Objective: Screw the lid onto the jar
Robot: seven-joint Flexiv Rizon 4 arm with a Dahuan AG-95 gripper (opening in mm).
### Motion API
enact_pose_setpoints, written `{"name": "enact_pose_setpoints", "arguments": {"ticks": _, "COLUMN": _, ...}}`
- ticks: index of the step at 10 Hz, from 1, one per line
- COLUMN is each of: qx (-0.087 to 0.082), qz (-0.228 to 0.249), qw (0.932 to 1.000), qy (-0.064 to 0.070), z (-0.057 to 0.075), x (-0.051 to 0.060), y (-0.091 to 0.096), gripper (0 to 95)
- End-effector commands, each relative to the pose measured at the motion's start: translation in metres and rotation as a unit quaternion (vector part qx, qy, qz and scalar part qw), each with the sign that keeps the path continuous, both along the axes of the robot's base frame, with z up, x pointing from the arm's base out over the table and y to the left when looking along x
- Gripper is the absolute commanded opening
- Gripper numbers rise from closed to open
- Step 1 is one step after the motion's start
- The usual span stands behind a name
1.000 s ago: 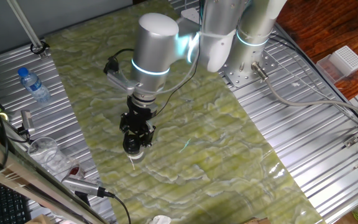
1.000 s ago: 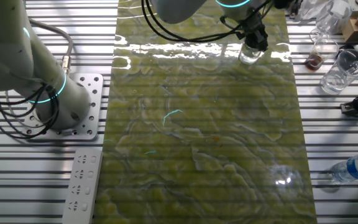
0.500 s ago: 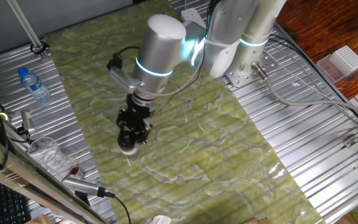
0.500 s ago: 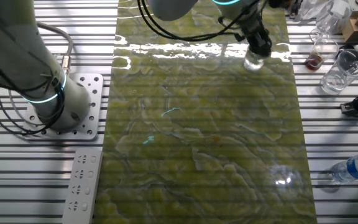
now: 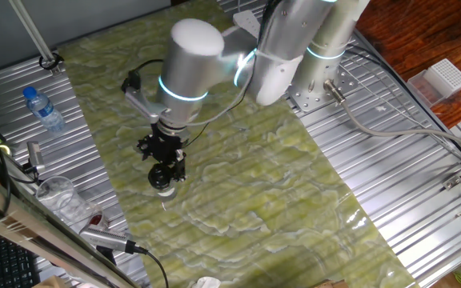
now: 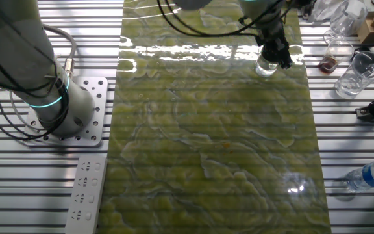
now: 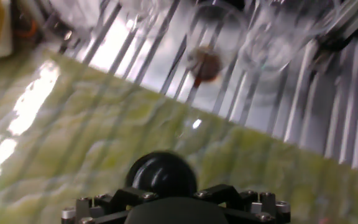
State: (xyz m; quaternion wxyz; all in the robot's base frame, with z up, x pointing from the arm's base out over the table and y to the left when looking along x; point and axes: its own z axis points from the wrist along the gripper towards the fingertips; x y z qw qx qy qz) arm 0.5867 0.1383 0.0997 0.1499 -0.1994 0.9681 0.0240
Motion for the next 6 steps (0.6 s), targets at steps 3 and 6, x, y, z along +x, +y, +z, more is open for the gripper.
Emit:
{"name": "enact_pose_setpoints", "arguments": {"ticks": 3, "qx": 0.047, "qz": 0.008, "qw": 0.9984, "qy": 0.031, "z": 0.0009, "x": 0.0037, "y": 0.0302, "gripper": 95.0}}
{"name": "enact_pose_setpoints", "arguments": {"ticks": 6, "qx": 0.026, "qz": 0.005, "qw": 0.9984, "qy": 0.050, "z": 0.0027, "x": 0.0045, "y": 0.0306, "gripper": 95.0}}
